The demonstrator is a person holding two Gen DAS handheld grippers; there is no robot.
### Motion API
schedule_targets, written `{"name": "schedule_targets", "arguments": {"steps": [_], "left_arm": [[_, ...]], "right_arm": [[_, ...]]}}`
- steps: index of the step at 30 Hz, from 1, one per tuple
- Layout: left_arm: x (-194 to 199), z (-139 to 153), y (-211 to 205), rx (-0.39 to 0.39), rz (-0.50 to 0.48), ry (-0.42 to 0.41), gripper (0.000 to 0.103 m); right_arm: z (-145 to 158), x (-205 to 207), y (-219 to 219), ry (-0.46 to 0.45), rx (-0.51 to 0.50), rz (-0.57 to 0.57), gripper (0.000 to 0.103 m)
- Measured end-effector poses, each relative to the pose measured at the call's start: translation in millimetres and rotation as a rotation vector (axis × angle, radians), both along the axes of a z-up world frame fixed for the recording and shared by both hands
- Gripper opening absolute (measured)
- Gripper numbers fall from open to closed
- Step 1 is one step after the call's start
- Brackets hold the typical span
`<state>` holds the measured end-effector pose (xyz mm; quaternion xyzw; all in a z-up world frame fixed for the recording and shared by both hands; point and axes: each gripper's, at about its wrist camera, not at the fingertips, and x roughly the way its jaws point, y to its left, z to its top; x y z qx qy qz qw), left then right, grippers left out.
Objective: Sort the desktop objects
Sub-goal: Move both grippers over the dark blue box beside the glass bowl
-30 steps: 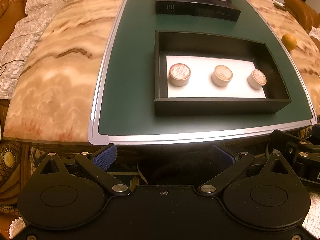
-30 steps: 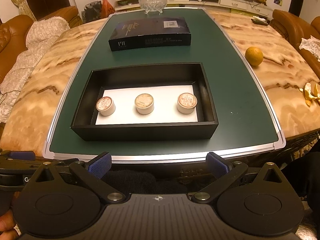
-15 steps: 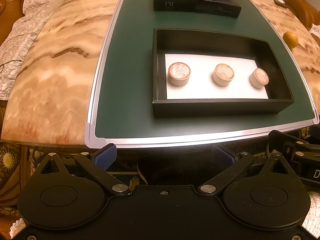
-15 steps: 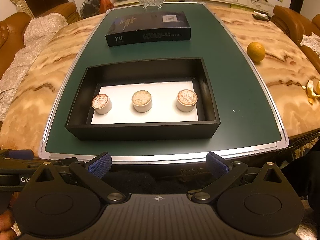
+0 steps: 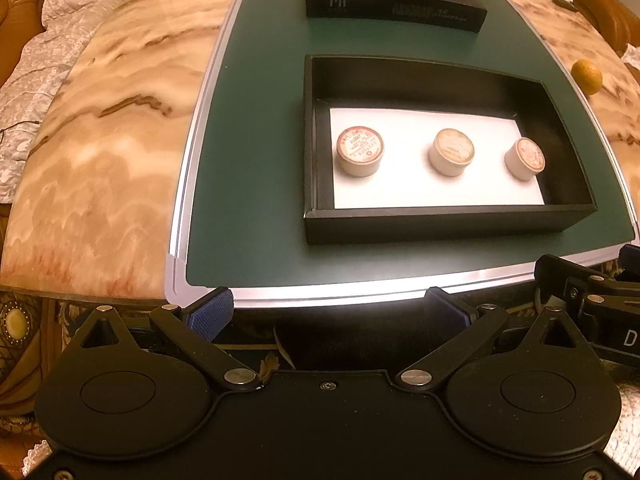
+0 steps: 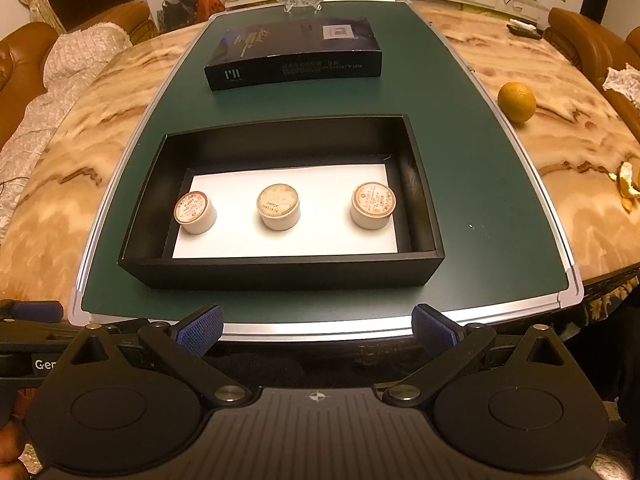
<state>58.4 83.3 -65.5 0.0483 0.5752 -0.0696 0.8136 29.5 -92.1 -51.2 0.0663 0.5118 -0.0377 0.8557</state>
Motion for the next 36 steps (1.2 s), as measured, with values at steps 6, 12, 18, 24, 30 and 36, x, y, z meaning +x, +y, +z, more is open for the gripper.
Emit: {"name": "schedule_targets", "arguments": {"steps": [6,12,18,24,30,36], "left_arm": [[7.0,-2.2,-4.3,0.004,-0.008,0.005,0.103],[17.6,-5.1,-5.7,0.002,-0.003,0.010,0.103],[29.9,-5.8,-6.6,-0.001,-0.002,0.007,0.103],[47.9,-2.3,-7.5,-0.018,-0.002,-0.012,0.103],[78.0,3.5,-7.2,-0.014,0.007,-0.056,0.103],[123.2,10.1,-9.9,0.006,0.016,-0.104,0.103]], "right_arm": [[-3.7,7.6,-4.1,0.007,0.002,-0.006,0.103],[-7.7,17.0,-8.7,0.012,-0.004,-0.010,0.103],[-13.0,29.0,-12.5,0.016,-0.013,-0.010,0.103],[-16.4,44.2,-18.3,0.011,-0.009,-0.004,0.103],[-10.9,69.1,-28.5,-0.026,-0.034,0.030,0.103],[0.1,103.5,-53.7,-0.071,-0.006,0.037,0.103]]}}
